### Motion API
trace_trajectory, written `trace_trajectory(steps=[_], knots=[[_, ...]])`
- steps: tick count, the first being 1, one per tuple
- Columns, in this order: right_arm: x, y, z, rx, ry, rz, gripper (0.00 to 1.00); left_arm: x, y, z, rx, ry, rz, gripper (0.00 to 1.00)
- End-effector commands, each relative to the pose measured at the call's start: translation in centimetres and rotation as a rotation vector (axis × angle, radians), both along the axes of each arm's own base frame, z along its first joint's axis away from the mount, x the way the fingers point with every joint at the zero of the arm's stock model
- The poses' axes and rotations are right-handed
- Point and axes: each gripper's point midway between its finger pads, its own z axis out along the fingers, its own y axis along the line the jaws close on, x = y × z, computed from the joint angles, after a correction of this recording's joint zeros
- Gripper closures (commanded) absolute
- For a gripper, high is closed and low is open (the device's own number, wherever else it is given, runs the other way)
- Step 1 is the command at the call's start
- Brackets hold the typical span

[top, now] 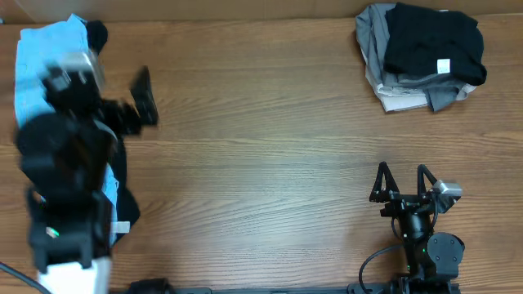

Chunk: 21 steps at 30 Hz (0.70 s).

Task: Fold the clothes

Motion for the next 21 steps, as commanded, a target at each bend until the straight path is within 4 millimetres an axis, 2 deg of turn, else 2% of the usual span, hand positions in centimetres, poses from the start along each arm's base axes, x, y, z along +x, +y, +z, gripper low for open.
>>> trace_trajectory(steps=[1, 5, 12, 16, 21], knots=[[0.0, 0.0, -0.2, 0.002, -0.004, -0.004, 0.0, -3.0, -0.1, -2.3, 0.023, -0.092, 0.003, 0.0], [0.0, 0.0, -0.2, 0.002, -0.004, -0.004, 0.0, -5.2, -0.3, -6.1, 0.033, -0.202, 0.004, 0.0], [0.0, 0.0, -0.2, 0.002, -0.004, -0.004, 0.0, -7.5, -0.4, -12.4, 0.037, -0.3, 0.015, 0.0], [0.0, 0.0, -0.2, 0.002, -0.004, -0.004, 0.0, -8.0, -0.5, -14.6, 0.002, -0.316, 0.016, 0.0], [0.0, 0.0, -0.2, 0.002, -0.004, -0.004, 0.0, -8.2, -0.5, -16.4, -0.011, -0.285, 0.014, 0.0]])
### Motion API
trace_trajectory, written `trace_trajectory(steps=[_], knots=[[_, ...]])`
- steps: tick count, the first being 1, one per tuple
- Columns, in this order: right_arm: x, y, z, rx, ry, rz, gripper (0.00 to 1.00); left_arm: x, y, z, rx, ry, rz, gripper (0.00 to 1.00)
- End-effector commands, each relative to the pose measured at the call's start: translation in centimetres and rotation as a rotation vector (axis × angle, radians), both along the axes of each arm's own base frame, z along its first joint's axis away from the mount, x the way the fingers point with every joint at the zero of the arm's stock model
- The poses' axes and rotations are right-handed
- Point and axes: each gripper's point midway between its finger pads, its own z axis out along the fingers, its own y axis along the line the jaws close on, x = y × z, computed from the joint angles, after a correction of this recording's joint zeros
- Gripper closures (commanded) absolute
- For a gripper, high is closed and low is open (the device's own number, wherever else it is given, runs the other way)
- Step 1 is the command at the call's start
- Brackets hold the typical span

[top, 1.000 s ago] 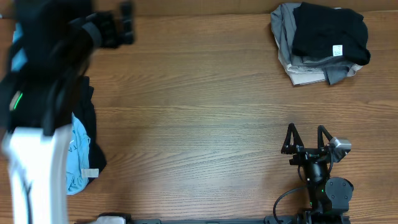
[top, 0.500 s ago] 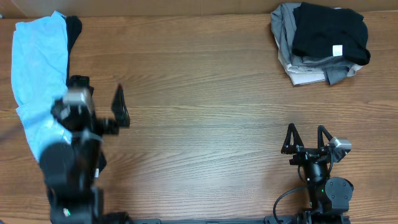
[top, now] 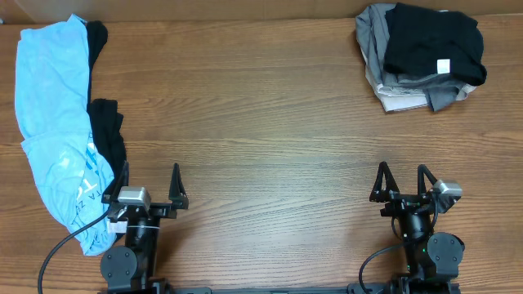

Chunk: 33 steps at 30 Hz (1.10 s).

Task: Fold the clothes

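Note:
A pile of unfolded clothes lies along the table's left edge in the overhead view: a light blue garment [top: 53,139] with a black one [top: 106,131] beside and partly under it. A stack of folded clothes [top: 421,57], black on top of grey, sits at the far right. My left gripper [top: 151,181] rests open near the front edge, just right of the blue garment, holding nothing. My right gripper [top: 402,180] stands open near the front right, also holding nothing.
The wooden table [top: 261,139] stretches between the two piles. A black cable [top: 65,245] runs from the left arm's base off the front left corner.
My left arm was stretched out over the pile of unfolded clothes at the left; now it is drawn back to the front edge, gripper open. The blue garment now shows in full. Right arm unchanged.

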Motion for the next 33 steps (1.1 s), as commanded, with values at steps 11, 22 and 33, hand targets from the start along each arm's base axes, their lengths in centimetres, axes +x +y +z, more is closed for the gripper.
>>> trace_trajectory(steps=[11, 22, 33], knots=[[0.0, 0.0, -0.2, 0.003, -0.003, -0.001, 0.0, -0.2, 0.2, -4.6, -0.034, 0.171, 0.01, 0.0], [0.0, 0.0, -0.2, 0.003, -0.003, -0.001, 0.0, -0.2, 0.2, -4.6, -0.034, 0.171, 0.011, 0.0], [0.0, 0.0, -0.2, 0.003, -0.003, -0.001, 0.0, -0.2, 0.2, -4.6, -0.034, 0.171, 0.011, 0.0]])
